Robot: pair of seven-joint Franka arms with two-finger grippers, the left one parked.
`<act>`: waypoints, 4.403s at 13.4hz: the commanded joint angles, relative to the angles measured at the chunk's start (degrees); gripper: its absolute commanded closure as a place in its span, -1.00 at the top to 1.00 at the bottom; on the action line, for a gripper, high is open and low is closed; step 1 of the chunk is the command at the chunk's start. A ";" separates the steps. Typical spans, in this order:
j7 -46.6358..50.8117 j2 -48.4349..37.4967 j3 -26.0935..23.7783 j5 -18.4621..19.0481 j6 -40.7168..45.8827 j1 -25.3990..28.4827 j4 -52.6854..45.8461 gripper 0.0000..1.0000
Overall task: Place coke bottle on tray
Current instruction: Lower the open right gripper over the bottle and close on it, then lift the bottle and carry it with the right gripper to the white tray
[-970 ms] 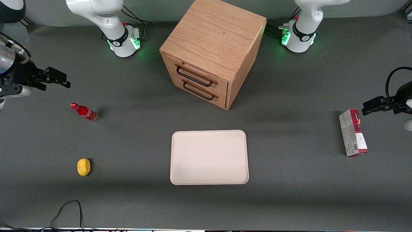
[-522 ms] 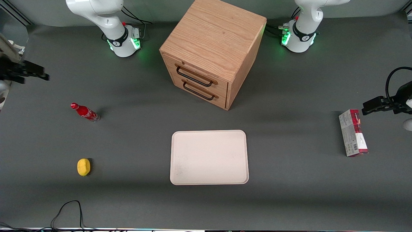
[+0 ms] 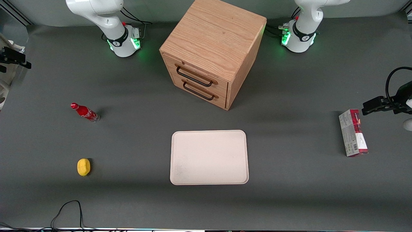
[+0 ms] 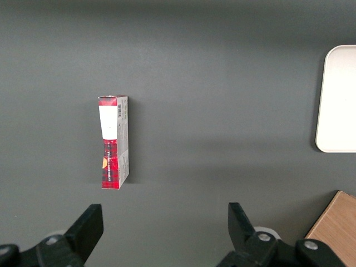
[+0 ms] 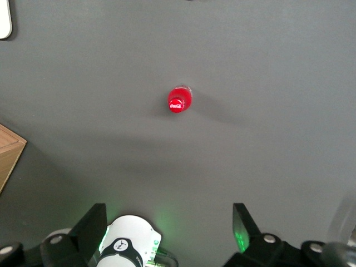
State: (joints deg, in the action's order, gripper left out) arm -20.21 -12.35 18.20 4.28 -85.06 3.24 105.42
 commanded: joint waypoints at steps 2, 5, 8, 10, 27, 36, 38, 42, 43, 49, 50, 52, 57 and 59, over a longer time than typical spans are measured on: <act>-0.44 -5.14 0.08 2.22 -10.10 0.54 11.80 1.00; 0.17 -4.70 -0.01 2.22 -21.33 0.54 20.31 1.00; 0.35 0.37 -0.01 1.53 -30.58 0.80 23.42 1.00; 0.44 4.16 -0.01 1.34 -35.59 0.98 24.47 1.00; 0.44 9.54 0.08 -0.33 -49.94 1.59 33.09 0.87; 0.44 9.01 0.08 -0.33 -48.80 1.59 32.92 -1.00; 0.61 8.66 0.08 -0.33 -48.01 1.59 32.48 -1.00; 2.19 8.83 -0.80 -0.33 -29.88 2.81 17.68 -1.00; 2.28 9.44 -0.80 -0.67 -23.29 4.30 11.45 -1.00; 8.16 21.55 -0.97 -6.29 4.17 6.51 -24.25 -1.00; 8.96 23.06 -0.97 -7.09 5.51 6.51 -27.35 -1.00; 12.02 24.91 -1.85 -7.18 5.70 7.04 -29.22 -1.00; 37.99 43.85 -12.54 -9.99 5.79 9.06 -51.05 -1.00; 49.43 51.34 -18.53 -9.99 1.33 9.15 -57.33 -1.00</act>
State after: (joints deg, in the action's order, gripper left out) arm 19.81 29.19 3.38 -4.43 -83.07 12.82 60.32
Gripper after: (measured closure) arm 0.687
